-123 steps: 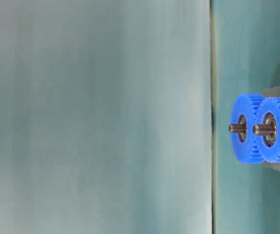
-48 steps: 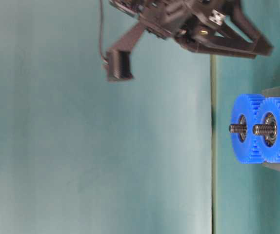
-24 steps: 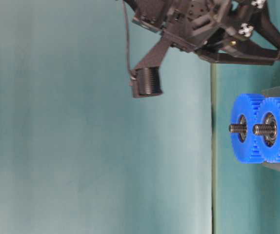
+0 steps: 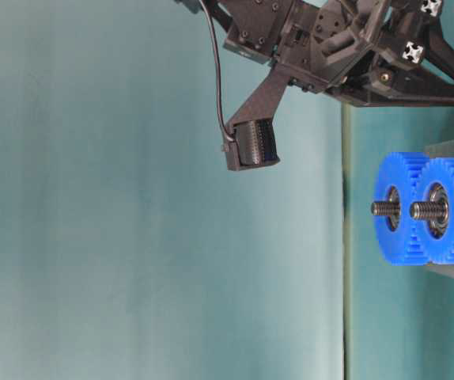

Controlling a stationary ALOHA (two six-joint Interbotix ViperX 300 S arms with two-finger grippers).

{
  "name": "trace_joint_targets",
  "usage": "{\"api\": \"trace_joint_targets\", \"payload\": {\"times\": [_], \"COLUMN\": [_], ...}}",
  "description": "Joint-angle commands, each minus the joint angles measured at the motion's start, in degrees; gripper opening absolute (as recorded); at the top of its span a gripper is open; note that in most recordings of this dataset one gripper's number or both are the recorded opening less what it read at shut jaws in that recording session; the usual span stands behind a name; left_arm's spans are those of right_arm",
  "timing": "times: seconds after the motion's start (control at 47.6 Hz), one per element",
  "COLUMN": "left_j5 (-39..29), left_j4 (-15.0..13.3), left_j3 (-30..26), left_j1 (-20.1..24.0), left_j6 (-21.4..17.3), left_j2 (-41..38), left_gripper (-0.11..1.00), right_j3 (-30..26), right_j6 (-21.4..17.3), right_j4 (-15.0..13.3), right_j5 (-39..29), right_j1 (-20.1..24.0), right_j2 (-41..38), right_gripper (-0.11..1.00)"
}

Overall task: Insert the washer onto the shaft.
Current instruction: 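Carry the washer with the right gripper over the upper blue gear's shaft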

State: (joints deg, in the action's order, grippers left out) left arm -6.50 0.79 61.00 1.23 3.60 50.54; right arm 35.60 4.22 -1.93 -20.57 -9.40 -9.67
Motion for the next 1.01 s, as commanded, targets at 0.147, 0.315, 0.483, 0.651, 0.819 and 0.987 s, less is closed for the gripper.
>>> {"api": "trace_joint_targets", "payload": {"times": [0.147,0.315,0.483,0.651,0.819,0.987], "left_j5": [0.3,0.4,0.3,0.3,0.3,0.3], "left_j4": [0.1,0.1,0.1,0.1,0.1,0.1], "left_j3": [-0.4,-0.2,0.2,0.4,1.0,1.3], "left_j1": [0.4,0.4,0.4,0.4,0.4,0.4], "left_j6": [-0.1,-0.1,-0.1,-0.1,-0.1,-0.1], "left_j2": [0.9,1.1,1.1,1.4,2.2,3.3], "left_gripper": [0.01,0.01,0.01,0.01,0.01,0.01], "right_j3": [-1.5,-5.0,-9.8,-14.4,-18.1,-21.4], "right_j6": [0.2,0.2,0.3,0.4,0.5,0.8], "right_j4": [-0.2,-0.2,-0.2,-0.3,-0.3,-0.3], "right_j5": [-2.6,-7.8,-13.7,-16.7,-17.0,-17.0], "right_j1": [-0.3,-0.2,0.0,0.7,1.1,1.1], "right_j2": [1.0,3.2,5.1,5.4,4.7,2.7], "right_gripper": [0.33,0.33,0.33,0.33,0.33,0.33]}}
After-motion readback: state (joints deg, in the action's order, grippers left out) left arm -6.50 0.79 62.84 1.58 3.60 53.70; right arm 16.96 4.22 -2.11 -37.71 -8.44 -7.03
